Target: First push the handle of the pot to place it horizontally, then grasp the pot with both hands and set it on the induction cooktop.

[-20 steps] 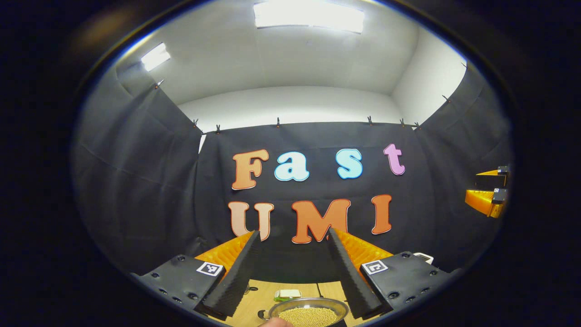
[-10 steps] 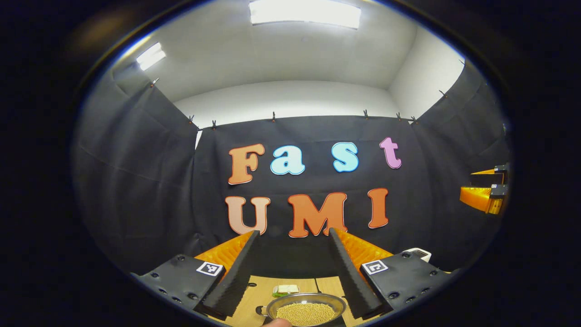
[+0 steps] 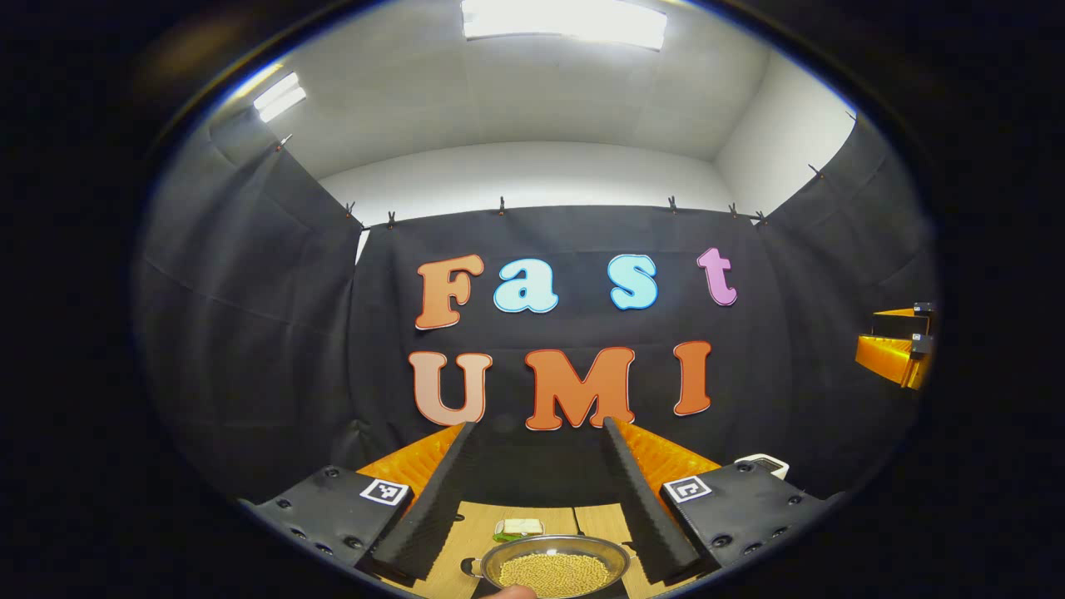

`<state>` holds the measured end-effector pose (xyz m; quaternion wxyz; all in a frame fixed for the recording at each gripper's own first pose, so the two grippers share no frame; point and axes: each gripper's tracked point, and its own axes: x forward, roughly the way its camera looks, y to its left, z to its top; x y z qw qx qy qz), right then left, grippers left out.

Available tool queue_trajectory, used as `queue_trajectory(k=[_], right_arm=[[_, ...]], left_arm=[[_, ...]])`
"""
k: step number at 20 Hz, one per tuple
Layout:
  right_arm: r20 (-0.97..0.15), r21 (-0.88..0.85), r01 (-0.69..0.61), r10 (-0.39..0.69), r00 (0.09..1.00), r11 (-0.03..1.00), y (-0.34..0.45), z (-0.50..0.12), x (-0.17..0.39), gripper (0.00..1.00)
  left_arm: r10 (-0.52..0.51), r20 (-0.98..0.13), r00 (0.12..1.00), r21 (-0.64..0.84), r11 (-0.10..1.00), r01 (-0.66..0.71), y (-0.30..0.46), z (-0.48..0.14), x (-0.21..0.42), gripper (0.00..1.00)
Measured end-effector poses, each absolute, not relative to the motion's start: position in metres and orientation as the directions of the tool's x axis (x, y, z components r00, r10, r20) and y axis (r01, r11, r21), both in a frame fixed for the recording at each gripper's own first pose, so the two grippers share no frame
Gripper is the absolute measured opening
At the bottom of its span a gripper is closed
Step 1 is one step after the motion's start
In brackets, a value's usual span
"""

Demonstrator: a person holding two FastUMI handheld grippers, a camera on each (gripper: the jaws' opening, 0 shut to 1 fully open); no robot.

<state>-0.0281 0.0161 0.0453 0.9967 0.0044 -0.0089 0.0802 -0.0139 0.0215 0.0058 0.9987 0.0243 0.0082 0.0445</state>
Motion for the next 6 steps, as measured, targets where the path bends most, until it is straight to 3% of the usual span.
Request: queue_trajectory(k=[6], right_arm=[[0.007, 0.019, -0.149, 0.149, 0.989, 0.989, 0.006, 0.04, -0.033, 0.94]], left_arm=[[0.077, 0.0, 0.997, 0.042, 0.996, -0.077, 0.016, 0.011, -0.017, 0.98]])
